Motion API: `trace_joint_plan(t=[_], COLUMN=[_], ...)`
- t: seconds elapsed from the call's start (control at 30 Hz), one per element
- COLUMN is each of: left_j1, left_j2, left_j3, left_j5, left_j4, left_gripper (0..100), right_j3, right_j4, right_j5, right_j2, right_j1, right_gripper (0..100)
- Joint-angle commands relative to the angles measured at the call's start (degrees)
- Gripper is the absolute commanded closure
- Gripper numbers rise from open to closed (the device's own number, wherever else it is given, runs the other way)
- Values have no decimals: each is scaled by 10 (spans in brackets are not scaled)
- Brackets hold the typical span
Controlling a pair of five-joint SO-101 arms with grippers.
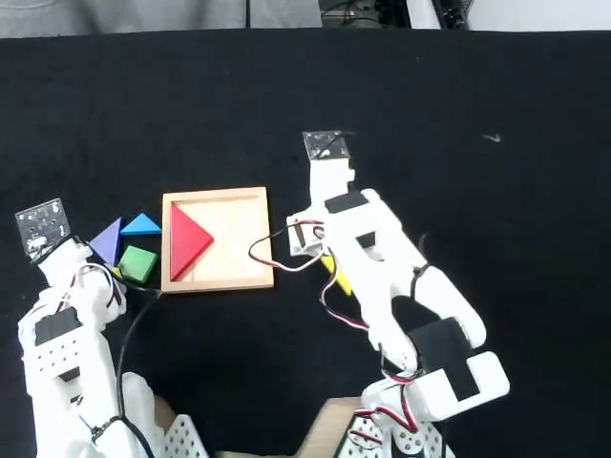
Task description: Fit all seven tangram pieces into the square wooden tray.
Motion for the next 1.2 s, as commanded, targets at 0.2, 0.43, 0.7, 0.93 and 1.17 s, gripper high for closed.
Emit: trace_joint_plan(t=[0.2, 0.43, 0.7, 0.93, 1.17], left_j1=[7, 7, 7, 7, 7], left_j2=[-8, -8, -8, -8, -8], left_j3=[-3, -3, -3, -2, -2], left_j5=[4, 4, 4, 4, 4], left_j4=[-11, -10, -10, -11, -12], left_gripper=[841, 841, 841, 841, 841], right_j3=[-83, -155, -154, -163, -130], right_j4=[61, 140, 146, 171, 178], right_j5=[3, 7, 16, 64, 65], right_j2=[80, 153, 153, 143, 57], right_j1=[17, 53, 71, 75, 109], right_gripper=[729, 729, 734, 849, 821])
